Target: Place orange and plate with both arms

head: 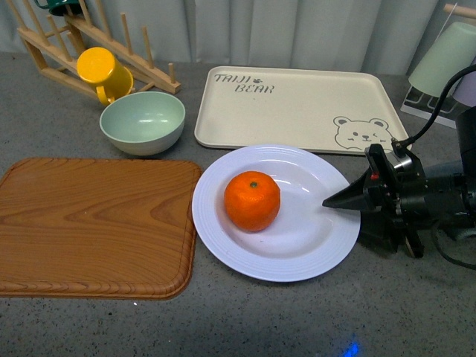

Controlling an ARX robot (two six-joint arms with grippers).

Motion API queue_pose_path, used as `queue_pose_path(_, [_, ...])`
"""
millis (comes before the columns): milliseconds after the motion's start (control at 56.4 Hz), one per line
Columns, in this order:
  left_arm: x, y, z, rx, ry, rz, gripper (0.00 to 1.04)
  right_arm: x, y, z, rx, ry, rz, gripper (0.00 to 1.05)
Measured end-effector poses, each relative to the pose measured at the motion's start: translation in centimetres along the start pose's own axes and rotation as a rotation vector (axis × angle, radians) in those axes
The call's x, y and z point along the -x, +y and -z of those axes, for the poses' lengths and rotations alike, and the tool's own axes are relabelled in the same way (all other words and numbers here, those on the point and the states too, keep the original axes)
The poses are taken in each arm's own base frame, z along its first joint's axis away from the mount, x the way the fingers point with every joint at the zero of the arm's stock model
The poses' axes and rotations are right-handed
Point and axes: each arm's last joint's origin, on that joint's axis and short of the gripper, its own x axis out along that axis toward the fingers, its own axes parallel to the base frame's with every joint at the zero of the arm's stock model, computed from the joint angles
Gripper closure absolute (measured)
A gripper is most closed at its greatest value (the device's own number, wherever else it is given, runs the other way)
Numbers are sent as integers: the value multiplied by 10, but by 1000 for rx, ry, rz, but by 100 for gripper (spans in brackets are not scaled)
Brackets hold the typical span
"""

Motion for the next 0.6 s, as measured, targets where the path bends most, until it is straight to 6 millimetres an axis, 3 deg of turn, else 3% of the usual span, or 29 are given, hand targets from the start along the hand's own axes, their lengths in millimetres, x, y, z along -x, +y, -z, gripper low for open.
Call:
queue_pose_path(160, [0, 0, 0, 0, 0, 0, 6, 1, -2, 0, 12, 21, -19, 95])
queue_pose_path(231, [0, 0, 0, 0, 0, 0, 6, 1, 0, -1, 25, 25, -32, 101])
queue_pose_path(603, [0, 0, 0, 0, 0, 0, 6, 5, 4, 3, 61, -12, -90, 102])
